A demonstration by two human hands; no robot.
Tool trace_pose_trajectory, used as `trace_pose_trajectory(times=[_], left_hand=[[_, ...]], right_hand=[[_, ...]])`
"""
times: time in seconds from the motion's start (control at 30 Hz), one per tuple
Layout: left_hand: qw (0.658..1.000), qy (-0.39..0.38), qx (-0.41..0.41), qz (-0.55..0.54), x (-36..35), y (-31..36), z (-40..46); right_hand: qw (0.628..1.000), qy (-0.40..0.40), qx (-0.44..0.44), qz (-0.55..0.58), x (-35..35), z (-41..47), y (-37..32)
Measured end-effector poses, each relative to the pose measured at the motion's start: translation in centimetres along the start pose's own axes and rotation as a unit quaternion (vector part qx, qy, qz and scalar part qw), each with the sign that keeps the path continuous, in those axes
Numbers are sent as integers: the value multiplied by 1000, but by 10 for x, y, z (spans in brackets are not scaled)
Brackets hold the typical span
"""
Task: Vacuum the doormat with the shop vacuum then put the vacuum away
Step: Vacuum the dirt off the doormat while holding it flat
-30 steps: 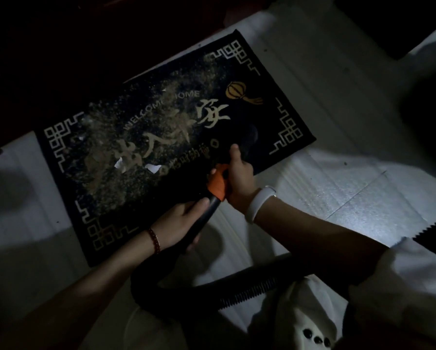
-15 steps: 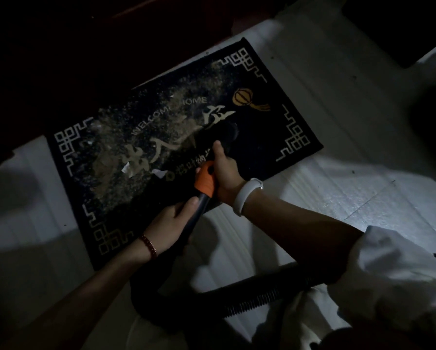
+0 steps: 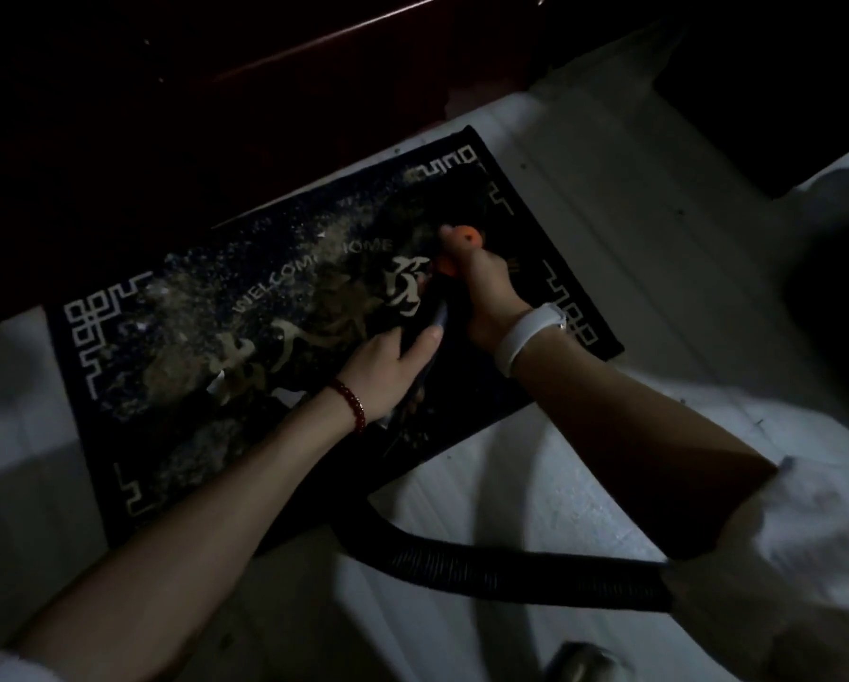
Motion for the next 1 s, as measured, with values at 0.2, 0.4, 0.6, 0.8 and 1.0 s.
trace_pose_trajectory(times=[0.2, 0.4, 0.6, 0.8, 1.0], left_hand=[[997, -71, -13, -36, -21, -7, 27], [994, -63, 6, -86, -17, -23, 27], [991, -71, 22, -110, -31, -50, -26], [987, -57, 15, -148, -31, -41, -37], [992, -26, 2, -124, -4, -21, 15]], right_hand=[[991, 81, 58, -88, 22, 11, -15], [988, 73, 57, -121, 7, 24, -13], [989, 37, 64, -127, -2, -8, 36], [982, 19, 108, -153, -11, -22, 27], [981, 50, 84, -166, -17, 22, -13]])
Point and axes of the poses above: each hand's wrist, its own z-axis towards the middle knuckle, its own x-axis out of the back of the hand, y = z × x, the point moved 8 cm from there along z, towards the middle knuckle, and after that the axes turned 8 degrees about -y, right-handed, at the moved point
